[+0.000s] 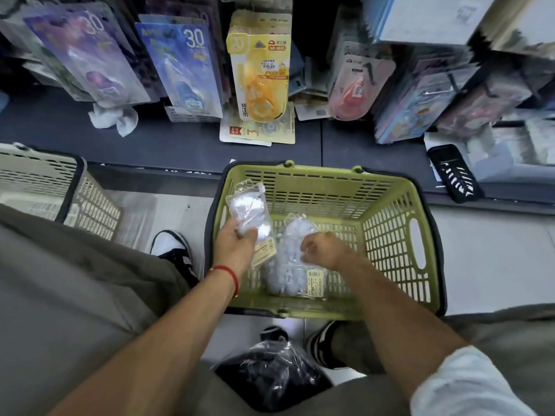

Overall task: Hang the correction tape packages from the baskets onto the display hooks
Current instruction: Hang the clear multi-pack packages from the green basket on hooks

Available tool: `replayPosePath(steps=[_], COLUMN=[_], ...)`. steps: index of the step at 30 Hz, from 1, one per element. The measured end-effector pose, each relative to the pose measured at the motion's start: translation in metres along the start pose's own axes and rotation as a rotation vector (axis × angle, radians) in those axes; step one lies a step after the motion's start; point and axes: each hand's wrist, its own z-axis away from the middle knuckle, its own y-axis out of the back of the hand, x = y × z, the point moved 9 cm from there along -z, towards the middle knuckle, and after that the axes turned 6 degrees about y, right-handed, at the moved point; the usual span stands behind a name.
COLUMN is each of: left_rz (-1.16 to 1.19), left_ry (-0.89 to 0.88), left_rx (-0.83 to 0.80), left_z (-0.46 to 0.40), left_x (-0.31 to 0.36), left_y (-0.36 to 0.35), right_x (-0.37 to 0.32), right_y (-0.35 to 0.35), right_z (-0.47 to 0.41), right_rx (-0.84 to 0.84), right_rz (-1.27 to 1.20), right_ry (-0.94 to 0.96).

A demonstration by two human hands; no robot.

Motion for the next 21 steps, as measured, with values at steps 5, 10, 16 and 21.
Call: replayPosePath(steps=[5,10,16,21], left_rz=[-0.012,-0.003,0.097,0.179], left_ry=[-0.017,-0.029,0.042,0.111], left_rx=[0.015,0.031,-0.044,-0.128], left_z=[-0.002,-0.001,0.005,0.009], left_x=[-0.008,-0.01,-0.017,-0.024], left_y=[0.009,0.009,-0.013,-0.023], right_x=[0.009,0.041,0.014,-0.036], right_y=[-0.048,-0.001,0.026,0.006], right_z=[-0.002,0.01,0.022,-0.012], right_rx=[-0.141,-0.154,-0.132,-0.022], right_rz=[0.182,-0.343,-0.971,-0.653], right_ry=[-0.031,-0.076,0.006,0.099])
